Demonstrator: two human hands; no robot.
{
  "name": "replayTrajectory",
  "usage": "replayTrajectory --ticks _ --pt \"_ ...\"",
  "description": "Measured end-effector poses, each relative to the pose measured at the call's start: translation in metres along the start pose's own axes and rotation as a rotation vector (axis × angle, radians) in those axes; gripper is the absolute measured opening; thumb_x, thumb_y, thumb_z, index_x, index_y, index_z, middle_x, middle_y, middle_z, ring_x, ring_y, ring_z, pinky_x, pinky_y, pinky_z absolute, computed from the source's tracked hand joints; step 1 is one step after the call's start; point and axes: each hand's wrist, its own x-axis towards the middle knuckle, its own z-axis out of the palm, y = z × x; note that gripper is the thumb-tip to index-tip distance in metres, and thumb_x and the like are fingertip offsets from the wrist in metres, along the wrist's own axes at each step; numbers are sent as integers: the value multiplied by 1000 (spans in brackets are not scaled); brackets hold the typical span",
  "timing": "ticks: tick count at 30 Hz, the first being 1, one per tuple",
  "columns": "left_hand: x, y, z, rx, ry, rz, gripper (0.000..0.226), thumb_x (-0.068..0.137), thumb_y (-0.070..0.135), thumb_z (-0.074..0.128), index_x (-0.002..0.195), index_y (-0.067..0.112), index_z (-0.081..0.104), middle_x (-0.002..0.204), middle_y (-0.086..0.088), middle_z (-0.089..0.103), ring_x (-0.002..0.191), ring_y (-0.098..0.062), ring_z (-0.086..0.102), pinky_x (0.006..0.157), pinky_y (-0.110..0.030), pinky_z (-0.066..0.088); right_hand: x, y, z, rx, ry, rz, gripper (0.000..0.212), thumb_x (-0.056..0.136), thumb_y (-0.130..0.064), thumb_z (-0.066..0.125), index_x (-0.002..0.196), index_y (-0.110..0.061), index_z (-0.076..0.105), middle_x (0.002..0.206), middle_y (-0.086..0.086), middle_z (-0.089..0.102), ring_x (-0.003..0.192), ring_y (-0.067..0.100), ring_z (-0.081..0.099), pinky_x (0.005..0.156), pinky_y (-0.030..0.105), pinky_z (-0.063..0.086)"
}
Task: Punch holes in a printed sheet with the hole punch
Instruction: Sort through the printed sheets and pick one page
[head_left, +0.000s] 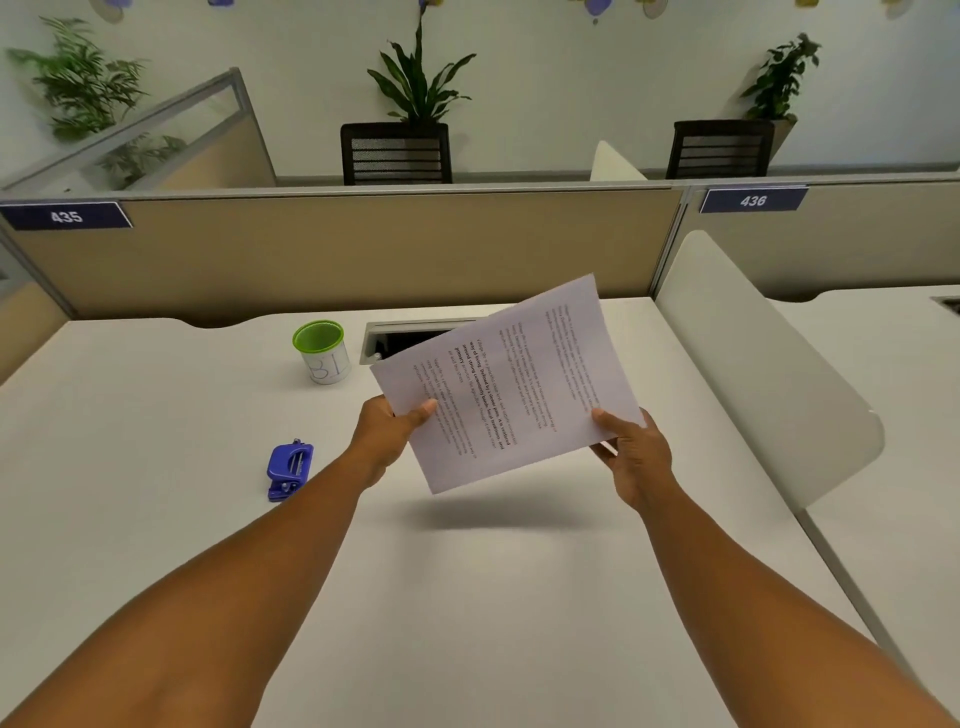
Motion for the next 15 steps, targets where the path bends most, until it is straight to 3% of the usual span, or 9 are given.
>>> replayTrajectory --ticks 3,8,11,15 --pt "-2 1 -6 78 25 31 17 87 24 71 101 28 63 93 12 69 83 -5 67 56 -14 53 1 -4 -8 -158 38 -63 31 77 -7 77 104 -17 65 108 6 71 101 27 66 87 42 56" --pt "-4 0 -5 169 46 47 18 88 27 70 102 32 61 93 9 67 81 -7 64 56 -15 49 0 0 -8 -465 -12 -149 19 84 -7 70 100 -17 67 101 1 73 93 25 69 82 40 59" --pt "-8 -8 -4 196 26 45 27 87 27 71 113 26 62 99 4 68 86 -15 66 62 -19 53 -2 7 -7 -597 -9 -160 18 85 -7 69 101 -14 66 103 5 71 91 26 69 78 35 58" --pt "-14 -25 -5 254 -37 -27 44 84 19 74 126 15 61 110 -2 67 100 -24 63 82 -37 55 -7 21 -15 -787 -63 -126 26 83 -5 67 108 -11 66 106 8 70 93 28 68 74 32 56"
